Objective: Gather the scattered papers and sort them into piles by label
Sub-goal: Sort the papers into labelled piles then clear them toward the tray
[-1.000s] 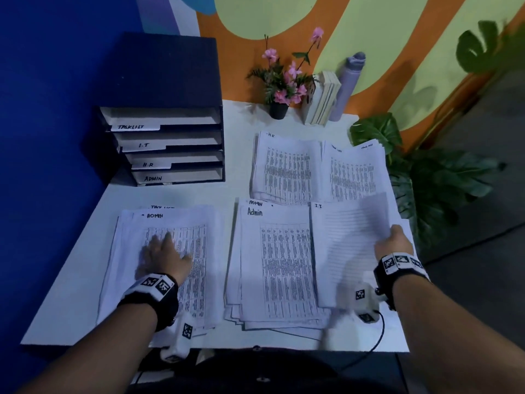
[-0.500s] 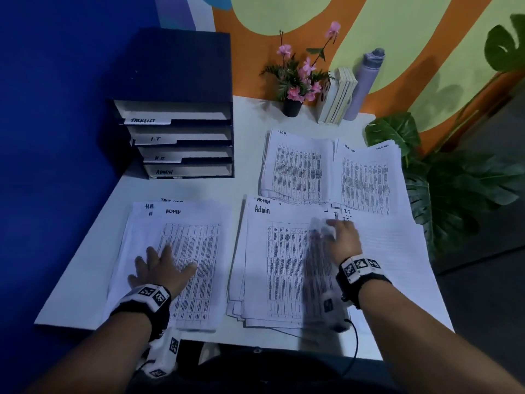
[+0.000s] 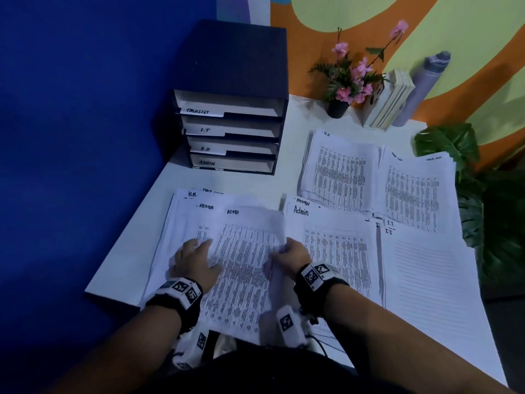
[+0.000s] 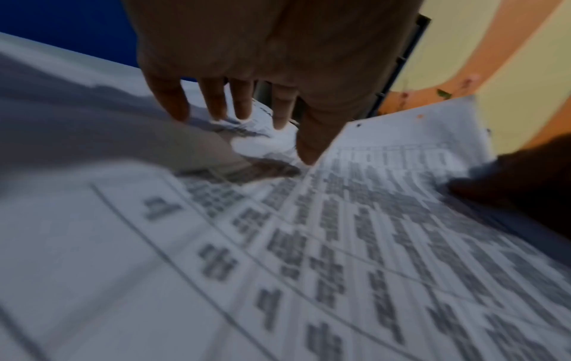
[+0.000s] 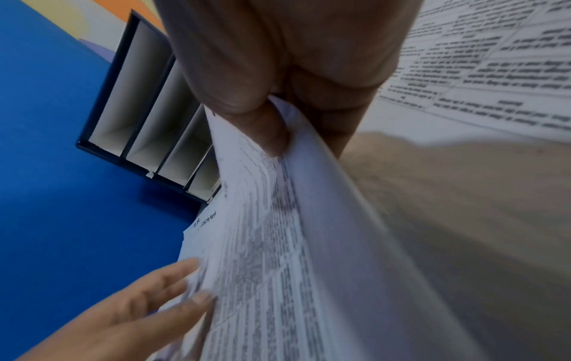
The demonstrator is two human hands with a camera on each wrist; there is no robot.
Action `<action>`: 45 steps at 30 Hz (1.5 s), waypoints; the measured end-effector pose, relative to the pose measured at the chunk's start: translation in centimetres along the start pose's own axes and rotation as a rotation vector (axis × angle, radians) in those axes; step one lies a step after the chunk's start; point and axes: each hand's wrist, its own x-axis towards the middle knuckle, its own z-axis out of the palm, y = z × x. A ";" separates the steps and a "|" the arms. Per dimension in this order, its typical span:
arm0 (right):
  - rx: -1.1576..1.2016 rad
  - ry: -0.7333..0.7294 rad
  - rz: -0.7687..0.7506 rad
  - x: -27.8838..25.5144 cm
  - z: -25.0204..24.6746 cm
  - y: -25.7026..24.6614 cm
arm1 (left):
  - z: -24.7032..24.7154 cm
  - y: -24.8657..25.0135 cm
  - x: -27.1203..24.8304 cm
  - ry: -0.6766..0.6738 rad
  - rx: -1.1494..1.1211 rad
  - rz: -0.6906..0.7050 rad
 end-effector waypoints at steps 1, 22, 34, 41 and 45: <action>-0.032 0.039 0.006 0.1 -0.1 -0.1 | -0.3 -0.4 0.4 0.029 -0.001 -0.057; 0.068 0.061 0.070 1.0 0.8 -0.1 | -0.7 -2.6 3.7 0.086 -0.175 -0.035; 0.275 0.231 0.123 0.8 -3.5 1.1 | -2.4 -4.3 4.1 0.087 -0.097 -0.254; 0.471 0.105 0.151 0.4 -2.4 1.5 | -3.1 -2.8 2.8 0.240 -0.400 -0.188; 0.544 0.047 0.160 0.3 -2.0 0.8 | -3.8 -2.6 2.0 0.231 -0.606 -0.128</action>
